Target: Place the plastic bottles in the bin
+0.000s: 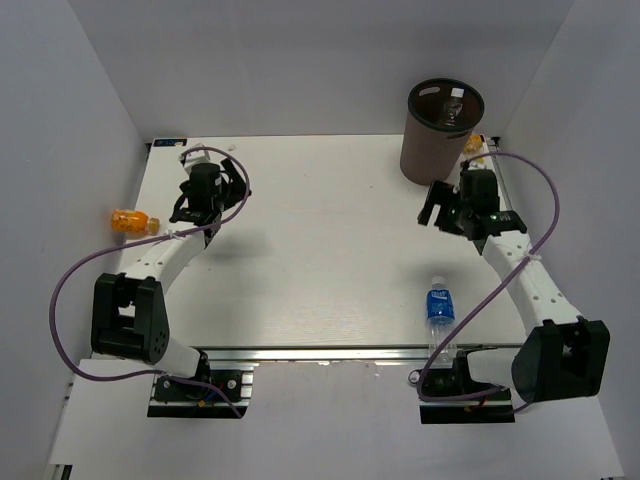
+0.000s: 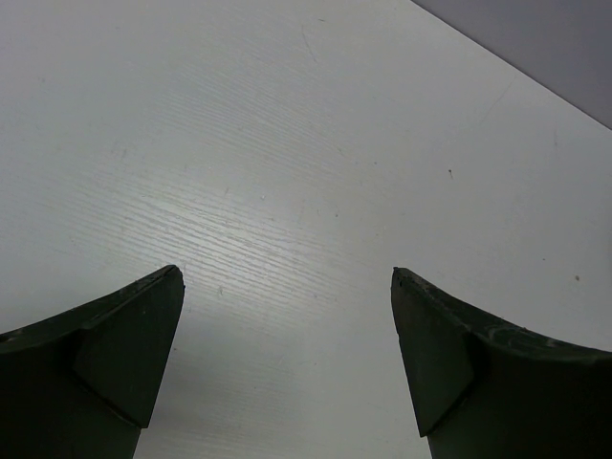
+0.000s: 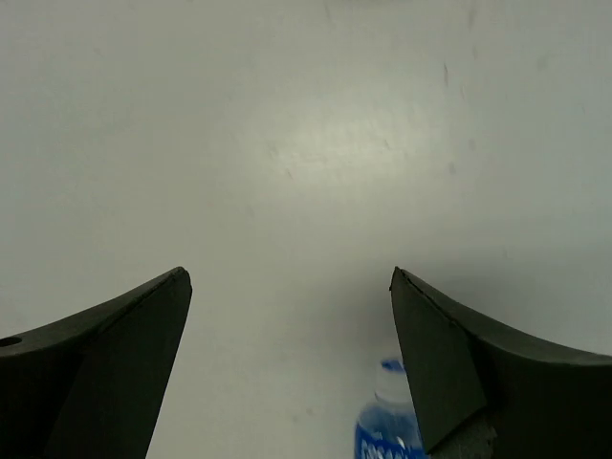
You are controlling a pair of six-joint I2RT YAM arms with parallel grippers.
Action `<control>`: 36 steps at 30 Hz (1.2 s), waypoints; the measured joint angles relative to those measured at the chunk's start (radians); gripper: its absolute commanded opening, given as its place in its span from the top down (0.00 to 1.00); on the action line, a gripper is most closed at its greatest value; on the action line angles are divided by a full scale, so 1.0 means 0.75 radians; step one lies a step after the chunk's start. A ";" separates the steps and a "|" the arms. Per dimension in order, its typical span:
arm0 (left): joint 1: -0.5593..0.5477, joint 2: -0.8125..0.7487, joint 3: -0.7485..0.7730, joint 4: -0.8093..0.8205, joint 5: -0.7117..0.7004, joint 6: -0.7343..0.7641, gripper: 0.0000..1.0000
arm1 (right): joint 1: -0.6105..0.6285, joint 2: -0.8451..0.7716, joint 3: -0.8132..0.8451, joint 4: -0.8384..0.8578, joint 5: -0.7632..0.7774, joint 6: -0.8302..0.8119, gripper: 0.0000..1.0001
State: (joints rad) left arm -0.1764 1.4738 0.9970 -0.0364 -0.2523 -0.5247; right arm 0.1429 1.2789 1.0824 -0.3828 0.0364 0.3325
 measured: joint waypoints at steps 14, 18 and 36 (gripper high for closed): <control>0.033 0.068 0.000 0.008 0.039 -0.027 0.02 | 0.049 -0.178 -0.449 -0.499 0.161 0.117 0.11; 0.042 0.083 0.000 -0.001 0.042 -0.033 0.02 | 0.062 -0.109 -0.521 -0.492 0.087 0.109 0.11; 0.079 0.125 0.000 -0.032 0.042 -0.044 0.02 | 0.072 -0.026 -0.099 -0.238 -0.128 -0.014 0.70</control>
State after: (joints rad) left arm -0.1169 1.5677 0.9970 -0.0601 -0.2207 -0.5579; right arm 0.1967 1.2591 1.0084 -0.5613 -0.0597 0.3222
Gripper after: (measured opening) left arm 0.982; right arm 0.514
